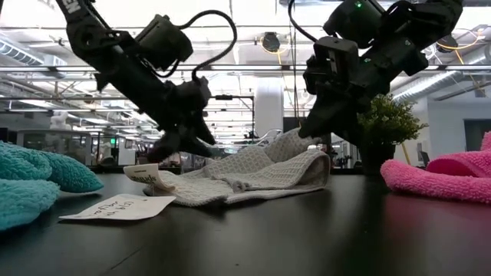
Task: Fold microfiber towels
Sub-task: Fold the gray microfiber cloth
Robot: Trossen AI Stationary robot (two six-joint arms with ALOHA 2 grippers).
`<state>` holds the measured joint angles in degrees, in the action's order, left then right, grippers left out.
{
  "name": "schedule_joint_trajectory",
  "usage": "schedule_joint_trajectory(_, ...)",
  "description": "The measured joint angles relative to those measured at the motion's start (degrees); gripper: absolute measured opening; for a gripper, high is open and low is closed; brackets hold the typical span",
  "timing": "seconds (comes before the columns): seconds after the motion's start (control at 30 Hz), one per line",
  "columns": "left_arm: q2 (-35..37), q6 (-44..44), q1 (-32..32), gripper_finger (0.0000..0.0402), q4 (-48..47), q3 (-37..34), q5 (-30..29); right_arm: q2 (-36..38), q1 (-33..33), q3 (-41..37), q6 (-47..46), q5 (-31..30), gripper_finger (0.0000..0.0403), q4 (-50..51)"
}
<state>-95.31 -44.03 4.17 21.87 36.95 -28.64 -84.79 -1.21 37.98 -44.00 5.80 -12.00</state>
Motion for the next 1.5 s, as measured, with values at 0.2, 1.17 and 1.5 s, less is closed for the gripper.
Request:
schedule_joint_trajectory(0.2, -1.8, -3.0, 0.4, 0.0152, -1.6, 0.0, -1.3, 0.0, 0.0, 0.0, -0.3, 0.0, 0.0000, -0.2)
schedule_joint_trajectory(1.17, -1.8, 1.7, 5.4, 0.0152, -2.0, 0.0, 6.3, 0.0, 0.1, 0.0, 1.8, -0.2, 0.0000, -3.4)
schedule_joint_trajectory(1.5, -2.1, 2.5, 4.7, 0.0152, -1.6, 0.0, 9.7, 0.0, 0.1, 0.0, 1.8, -0.2, 0.0000, -3.4)
